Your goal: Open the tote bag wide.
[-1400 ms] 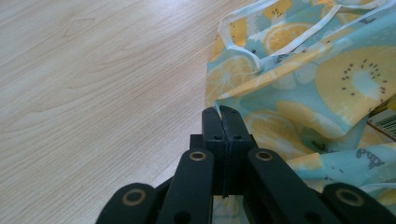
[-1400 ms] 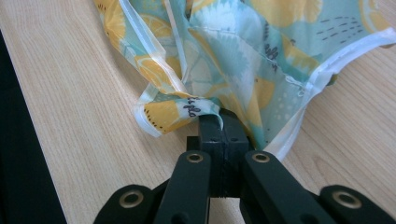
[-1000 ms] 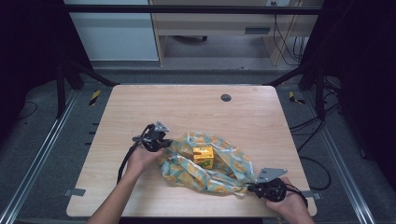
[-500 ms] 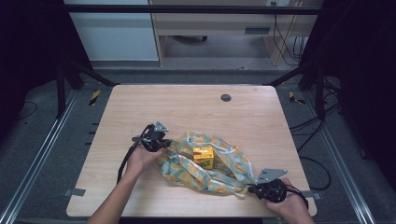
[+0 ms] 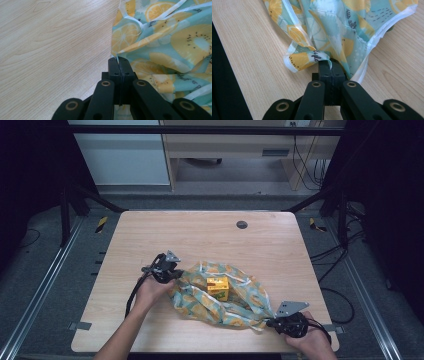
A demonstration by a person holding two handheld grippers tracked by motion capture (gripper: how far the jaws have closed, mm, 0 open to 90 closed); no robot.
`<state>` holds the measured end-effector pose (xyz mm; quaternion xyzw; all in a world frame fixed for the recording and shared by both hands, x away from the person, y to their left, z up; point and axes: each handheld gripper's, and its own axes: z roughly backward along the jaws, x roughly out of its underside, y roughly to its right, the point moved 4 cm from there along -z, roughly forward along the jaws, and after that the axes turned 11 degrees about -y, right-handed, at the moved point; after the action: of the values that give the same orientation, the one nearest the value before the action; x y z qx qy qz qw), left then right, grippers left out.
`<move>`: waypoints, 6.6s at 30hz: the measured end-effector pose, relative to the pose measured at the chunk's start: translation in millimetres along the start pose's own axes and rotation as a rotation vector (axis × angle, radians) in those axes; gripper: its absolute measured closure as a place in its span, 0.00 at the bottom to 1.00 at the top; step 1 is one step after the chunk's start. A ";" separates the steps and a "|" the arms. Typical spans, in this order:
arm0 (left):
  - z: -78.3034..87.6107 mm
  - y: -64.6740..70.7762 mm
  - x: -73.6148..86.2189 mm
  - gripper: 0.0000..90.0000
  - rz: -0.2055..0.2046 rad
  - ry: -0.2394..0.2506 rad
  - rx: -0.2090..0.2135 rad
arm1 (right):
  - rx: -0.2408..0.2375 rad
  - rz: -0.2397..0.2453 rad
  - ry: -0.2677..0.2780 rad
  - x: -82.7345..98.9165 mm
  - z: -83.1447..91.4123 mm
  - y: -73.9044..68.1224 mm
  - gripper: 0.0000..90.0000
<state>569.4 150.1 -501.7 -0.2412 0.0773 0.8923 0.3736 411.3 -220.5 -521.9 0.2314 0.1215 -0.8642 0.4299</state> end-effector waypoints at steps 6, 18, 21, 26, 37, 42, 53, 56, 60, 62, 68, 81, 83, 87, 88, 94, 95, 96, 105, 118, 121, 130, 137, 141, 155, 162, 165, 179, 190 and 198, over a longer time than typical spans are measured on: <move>6.4 1.5 1.2 1.00 -0.010 0.012 0.006 | -0.003 -0.002 0.018 -0.9 0.9 0.5 1.00; 26.8 7.4 -0.9 0.71 -0.017 0.066 -0.001 | 0.001 -0.024 0.078 -5.2 11.7 0.5 0.73; 39.4 9.9 -3.7 0.61 0.020 0.104 -0.020 | 0.007 -0.024 0.082 -7.1 16.9 -2.0 0.59; 55.2 19.1 -9.7 0.50 0.037 0.133 -0.032 | 0.038 -0.032 0.108 -11.6 29.0 -4.4 0.39; 56.9 29.9 -9.9 0.25 0.126 0.124 -0.065 | 0.065 -0.036 0.186 -50.7 52.4 1.8 0.22; 54.7 33.1 -11.5 0.22 0.138 0.125 -0.060 | 0.076 -0.028 0.194 -91.7 43.7 10.2 0.29; 44.8 33.7 -6.8 0.20 0.150 0.088 -0.066 | 0.071 -0.030 0.116 -130.3 7.0 20.6 0.57; 40.0 35.1 -6.1 0.20 0.163 0.088 -0.059 | 0.067 -0.024 0.098 -131.3 1.3 20.0 0.66; 35.7 39.1 -5.6 0.19 0.155 0.080 -0.067 | 0.064 0.000 0.080 -132.3 -3.5 18.1 0.81; 33.9 40.8 -4.9 0.17 0.162 0.083 -0.073 | 0.057 0.004 0.080 -132.6 -4.1 16.7 0.87; 23.4 49.0 4.4 0.13 0.177 0.079 -0.089 | 0.046 0.023 0.081 -130.9 -4.2 12.9 0.97; 13.3 63.4 29.9 0.23 0.172 0.096 -0.083 | 0.045 0.027 0.115 -127.5 1.8 12.9 1.00; 13.9 64.3 31.3 0.27 0.172 0.104 -0.082 | 0.045 0.025 0.116 -127.3 1.9 13.0 1.00; 17.1 67.6 35.4 0.57 0.144 0.117 -0.081 | 0.049 0.016 0.128 -127.0 3.5 14.5 1.00; 17.6 68.2 36.0 0.57 0.141 0.118 -0.087 | 0.049 0.016 0.128 -127.0 3.5 14.5 1.00; 22.7 72.0 38.4 0.84 0.099 0.130 -0.077 | 0.059 0.012 0.140 -126.9 4.8 16.9 1.00; 23.9 71.3 39.1 0.90 0.089 0.129 -0.082 | 0.064 0.006 0.145 -126.3 5.2 19.9 1.00; 24.5 71.2 39.4 0.90 0.088 0.131 -0.084 | 0.064 0.006 0.145 -126.3 5.2 19.9 1.00; 34.1 64.6 43.4 0.92 0.028 0.123 -0.134 | 0.098 -0.074 0.165 -117.0 1.9 48.7 1.00; 35.7 59.9 47.3 0.93 0.013 0.105 -0.120 | 0.119 -0.143 0.152 -98.3 -10.5 84.6 1.00; 30.4 60.4 48.9 0.94 0.009 0.098 -0.110 | 0.116 -0.140 0.136 -93.0 -16.3 86.9 1.00; 24.2 57.9 53.8 0.94 0.016 0.097 -0.098 | 0.104 -0.143 0.127 -84.2 -24.4 90.6 1.00; 19.1 59.2 61.0 0.94 0.006 0.079 -0.095 | 0.101 -0.139 0.092 -76.5 -32.4 90.9 1.00; 19.2 60.2 63.8 0.94 0.001 0.075 -0.095 | 0.101 -0.137 0.070 -71.0 -36.5 89.9 1.00; 18.3 63.1 69.4 0.98 -0.007 0.059 -0.087 | 0.119 -0.121 0.045 -66.5 -41.0 88.3 1.00; 18.4 62.1 69.9 0.99 -0.004 0.058 -0.079 | 0.137 -0.108 0.044 -65.6 -40.5 87.9 1.00; 18.4 62.5 69.9 0.99 -0.008 0.056 -0.080 | 0.147 -0.107 0.043 -65.8 -40.3 87.5 1.00; 20.4 68.3 71.7 1.00 -0.028 0.049 -0.100 | 0.178 -0.095 0.044 -62.8 -36.5 85.9 1.00; 21.2 67.8 73.3 0.99 -0.026 0.053 -0.095 | 0.186 -0.104 0.050 -64.2 -38.2 84.8 1.00; 36.0 64.3 68.1 0.67 0.031 0.161 -0.072 | 0.216 -0.152 0.186 -71.2 -19.4 86.2 0.65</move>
<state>469.6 158.9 -506.3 -0.3244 0.0786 0.8779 0.3434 523.2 -215.4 -503.7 0.3455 0.0842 -0.8772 0.3227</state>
